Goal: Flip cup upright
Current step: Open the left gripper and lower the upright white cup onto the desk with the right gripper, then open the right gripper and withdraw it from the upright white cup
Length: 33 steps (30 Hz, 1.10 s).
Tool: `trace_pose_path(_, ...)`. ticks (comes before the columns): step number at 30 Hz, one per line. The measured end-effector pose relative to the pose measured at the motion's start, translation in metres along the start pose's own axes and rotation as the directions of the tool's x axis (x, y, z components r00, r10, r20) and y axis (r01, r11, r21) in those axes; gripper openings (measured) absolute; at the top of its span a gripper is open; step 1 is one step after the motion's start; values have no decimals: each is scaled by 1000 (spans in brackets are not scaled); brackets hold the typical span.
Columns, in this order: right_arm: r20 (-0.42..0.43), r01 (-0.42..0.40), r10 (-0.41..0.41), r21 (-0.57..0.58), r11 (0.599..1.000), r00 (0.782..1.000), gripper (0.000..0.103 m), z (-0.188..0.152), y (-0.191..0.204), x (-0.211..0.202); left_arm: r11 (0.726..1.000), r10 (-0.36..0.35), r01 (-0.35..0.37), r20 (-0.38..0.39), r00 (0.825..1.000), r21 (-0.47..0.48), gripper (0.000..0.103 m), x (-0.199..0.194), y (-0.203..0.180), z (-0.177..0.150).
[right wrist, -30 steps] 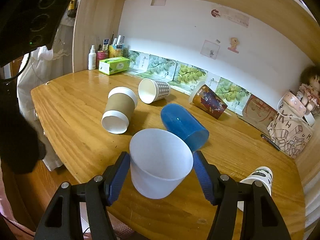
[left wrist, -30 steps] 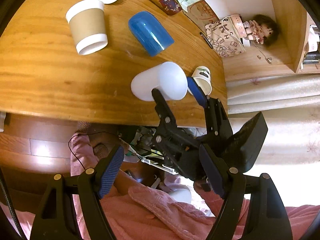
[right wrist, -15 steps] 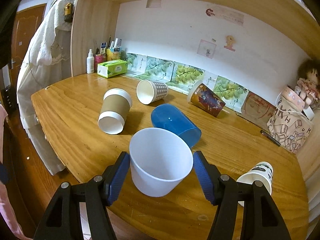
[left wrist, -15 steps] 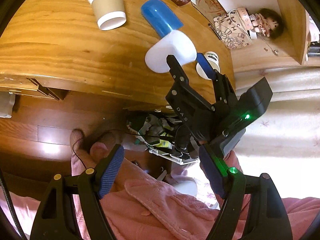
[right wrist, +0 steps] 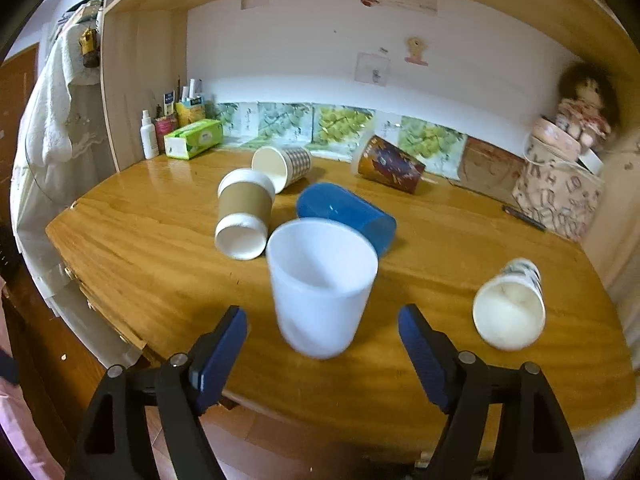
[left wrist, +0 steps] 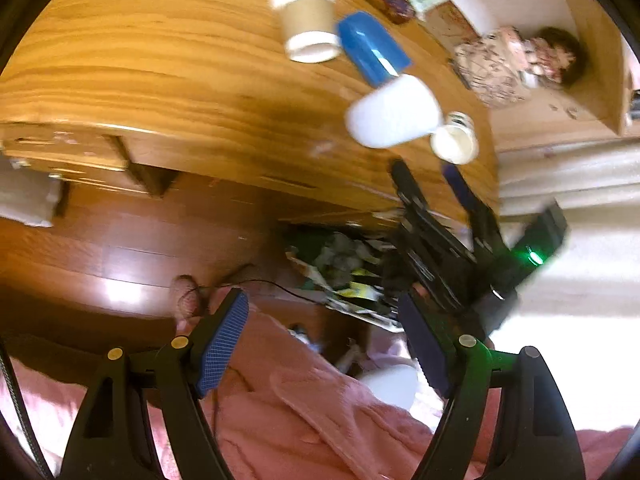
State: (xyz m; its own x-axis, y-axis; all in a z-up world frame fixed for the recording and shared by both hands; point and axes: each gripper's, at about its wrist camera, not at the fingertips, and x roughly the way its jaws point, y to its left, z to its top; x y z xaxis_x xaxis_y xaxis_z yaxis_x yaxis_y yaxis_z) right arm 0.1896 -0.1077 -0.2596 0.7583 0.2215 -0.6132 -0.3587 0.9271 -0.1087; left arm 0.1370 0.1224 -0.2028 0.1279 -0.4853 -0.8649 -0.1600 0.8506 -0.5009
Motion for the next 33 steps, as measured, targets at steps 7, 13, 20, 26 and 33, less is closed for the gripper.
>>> trace_pose_path(7,-150,10,15,160,987,989,83,-25,11,-34,991,135,-134,97,986,-22,80,-11,20,-13)
trace_pose_path(13,-209,29,25,253,967,977,83,-36,28,-72,969,228,-244,252,941,34,80,-33,17,-35)
trace_pose_path(20,-182,8,46,285,959,982,83,-18,43,-131,950,225,-300,471,853,89,85,-80,-6,-60)
trace_pose_path(26,-113,-10,44,291,957,993,83,11,48,-175,941,187,-322,626,757,108,87,-114,-26,-74)
trace_pose_path(33,-40,-30,44,307,951,998,84,31,48,-206,923,143,-362,759,635,128,100,-137,-54,-89)
